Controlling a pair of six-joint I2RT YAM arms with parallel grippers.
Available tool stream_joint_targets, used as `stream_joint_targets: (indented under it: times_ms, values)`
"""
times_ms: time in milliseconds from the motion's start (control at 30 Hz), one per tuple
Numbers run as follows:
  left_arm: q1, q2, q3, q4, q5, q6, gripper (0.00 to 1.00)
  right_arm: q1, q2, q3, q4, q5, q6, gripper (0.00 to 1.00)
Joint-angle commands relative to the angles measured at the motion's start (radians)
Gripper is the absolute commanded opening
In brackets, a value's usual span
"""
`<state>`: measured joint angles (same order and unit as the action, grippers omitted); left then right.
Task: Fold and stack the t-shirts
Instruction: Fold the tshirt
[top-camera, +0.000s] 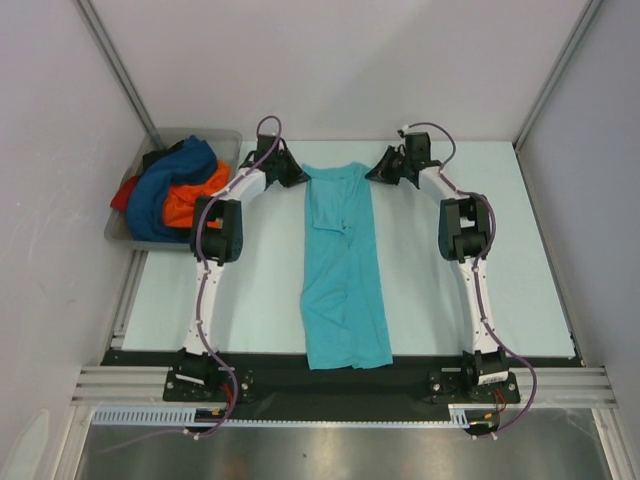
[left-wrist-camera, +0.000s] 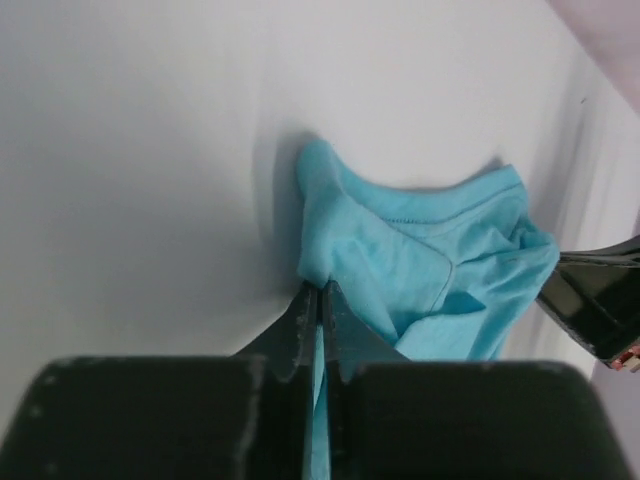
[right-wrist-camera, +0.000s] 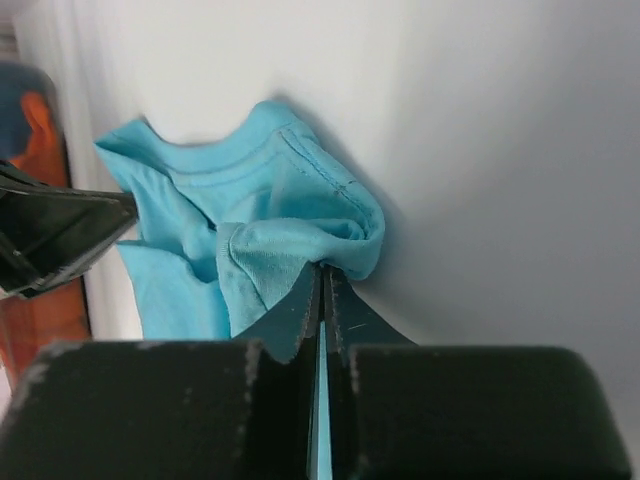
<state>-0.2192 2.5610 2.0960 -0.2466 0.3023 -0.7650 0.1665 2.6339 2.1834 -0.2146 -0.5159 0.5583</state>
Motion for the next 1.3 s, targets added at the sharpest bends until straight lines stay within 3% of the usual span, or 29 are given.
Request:
stream_joint_targets:
  times_ms: [0,200,233,300,333,367,400,433,467,533,600,667,800,867,900,933,1000,1133,1267]
  values:
    - [0.012,0.085,0.131,0.026,0.067,-0.052,0.00,-0.002,0.080,0.136,0.037,0.010,0.037,0.00]
    - [0.037,0.169,0.300,0.072,0.060,-0.111,0.03,-0.018,0.179,0.289,0.107,0.005,0.124,0.01]
    - [0.040,0.171,0.312,0.076,0.060,-0.118,0.05,-0.024,0.185,0.299,0.113,-0.001,0.133,0.06]
    - [0.046,0.165,0.311,0.058,0.040,-0.111,0.13,-0.030,0.192,0.320,0.089,0.005,0.140,0.11]
    - [0.049,0.148,0.309,0.049,0.032,-0.099,0.28,-0.036,0.190,0.341,0.077,-0.001,0.138,0.14]
    - [0.047,0.137,0.308,0.017,0.026,-0.086,0.34,-0.039,0.189,0.357,0.032,-0.003,0.129,0.17]
    - [0.047,0.127,0.308,-0.003,0.020,-0.056,0.38,-0.042,0.176,0.369,-0.004,0.004,0.121,0.29]
    - [0.047,0.093,0.297,-0.031,0.014,-0.040,0.47,-0.048,0.166,0.377,-0.038,0.011,0.109,0.31]
    - [0.049,0.067,0.286,-0.099,0.005,-0.024,0.50,-0.062,0.146,0.371,-0.107,0.022,0.076,0.33]
    - [0.043,-0.008,0.189,-0.149,-0.021,0.035,0.53,-0.071,0.062,0.351,-0.205,0.074,0.022,0.53]
    - [0.021,-0.161,0.107,-0.245,-0.078,0.133,0.59,-0.091,-0.006,0.302,-0.346,0.138,-0.076,0.62]
    - [0.001,-0.347,-0.057,-0.308,-0.161,0.197,0.61,-0.104,-0.145,0.187,-0.473,0.259,-0.125,0.72]
    - [-0.075,-0.654,-0.386,-0.353,-0.230,0.299,0.61,-0.154,-0.400,-0.110,-0.606,0.291,-0.156,0.77]
    - [-0.115,-0.778,-0.590,-0.352,-0.227,0.312,0.59,-0.154,-0.585,-0.274,-0.583,0.261,-0.169,0.77]
    - [-0.158,-0.888,-0.655,-0.350,-0.226,0.313,0.58,-0.154,-0.656,-0.488,-0.548,0.258,-0.150,0.77]
    - [-0.179,-0.939,-0.776,-0.347,-0.224,0.308,0.56,-0.154,-0.818,-0.584,-0.472,0.251,-0.102,0.77]
    - [-0.238,-1.092,-0.900,-0.329,-0.197,0.256,0.55,-0.145,-0.943,-0.818,-0.431,0.231,-0.069,0.75]
    - [-0.333,-1.313,-1.238,-0.243,-0.140,0.135,0.54,-0.023,-1.123,-1.049,-0.462,0.168,-0.107,0.73]
    - [-0.434,-1.443,-1.439,-0.163,-0.111,-0.002,0.56,0.022,-1.366,-1.298,-0.436,0.120,-0.063,0.65]
